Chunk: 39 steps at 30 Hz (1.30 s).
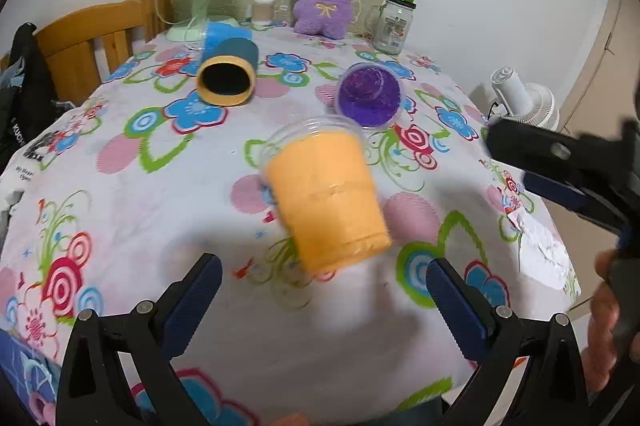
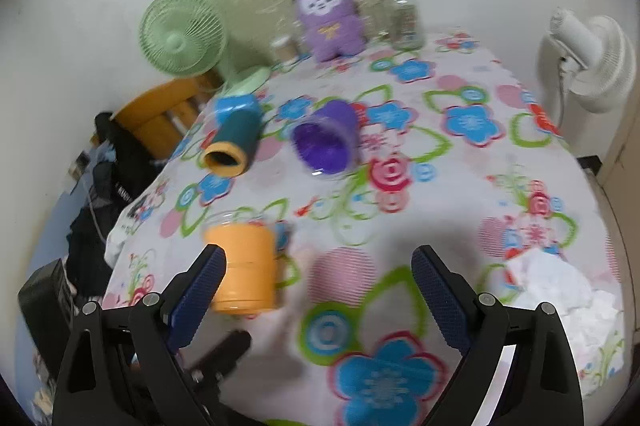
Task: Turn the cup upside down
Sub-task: 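Close the left tool on the orange cup while the right tool opens and releases it, then turn the orange cup rim-down and lower it onto the tablecloth with the left tool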
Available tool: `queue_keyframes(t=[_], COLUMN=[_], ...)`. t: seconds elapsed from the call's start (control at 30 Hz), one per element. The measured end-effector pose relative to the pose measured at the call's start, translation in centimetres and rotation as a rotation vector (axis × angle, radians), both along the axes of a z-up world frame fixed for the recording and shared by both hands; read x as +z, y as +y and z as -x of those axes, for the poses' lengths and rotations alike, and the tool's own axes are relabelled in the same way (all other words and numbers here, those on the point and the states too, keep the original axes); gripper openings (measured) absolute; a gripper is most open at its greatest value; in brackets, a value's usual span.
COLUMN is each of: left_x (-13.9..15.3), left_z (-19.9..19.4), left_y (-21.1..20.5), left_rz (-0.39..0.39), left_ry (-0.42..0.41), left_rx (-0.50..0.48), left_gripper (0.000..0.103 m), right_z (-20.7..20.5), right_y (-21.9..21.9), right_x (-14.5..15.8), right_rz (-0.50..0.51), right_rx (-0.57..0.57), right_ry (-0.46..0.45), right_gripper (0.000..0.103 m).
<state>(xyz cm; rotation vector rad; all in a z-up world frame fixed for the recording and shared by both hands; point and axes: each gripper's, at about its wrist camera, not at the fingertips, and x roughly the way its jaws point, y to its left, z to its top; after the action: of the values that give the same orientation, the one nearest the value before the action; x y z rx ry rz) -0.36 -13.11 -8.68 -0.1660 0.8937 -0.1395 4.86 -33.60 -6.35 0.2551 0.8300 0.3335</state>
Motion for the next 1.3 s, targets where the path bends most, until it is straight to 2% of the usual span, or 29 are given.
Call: queue_keyframes(t=[0.3,0.37,0.5,0.57,0.97,1.3], left_x=[-2.2,-2.6,-2.8,-2.6,-0.5,2.4], left_z=[-2.4,-2.5,-2.7,-2.7,-1.8,-0.8], left_y=[-1.5,-1.6,-1.5,-1.4,0.6,2.4], left_rz=[-0.045,-0.048,-0.032,-0.031,-0.004,-0.002], left_ry=[0.032,0.028,0.027,0.018,-0.012,-0.083], left_rx=[0.013,0.006,-0.007,-0.011,0.003,0.027], left_gripper=[0.102,0.090,0.075,0.063,0.058,0.056], right_z=[-0.3,-0.5,-0.7,-0.8,-0.5,-0.2], right_y=[-3.9,-4.3,-4.5,-4.3,-2.1,0.1], right_x=[-2.8,-3.3,-3.7,-3.7,-3.8,-3.3], right_rz=[-0.039,-0.043,-0.055,-0.053,-0.014,0.011], right_rx=[-0.062,-0.067,-0.066,-0.062,-0.015,0.040], right_ry=[0.055,0.061,0.068,0.069,0.065,0.050], right_gripper=[0.096,0.096,0.096,0.096,0.096,0.096])
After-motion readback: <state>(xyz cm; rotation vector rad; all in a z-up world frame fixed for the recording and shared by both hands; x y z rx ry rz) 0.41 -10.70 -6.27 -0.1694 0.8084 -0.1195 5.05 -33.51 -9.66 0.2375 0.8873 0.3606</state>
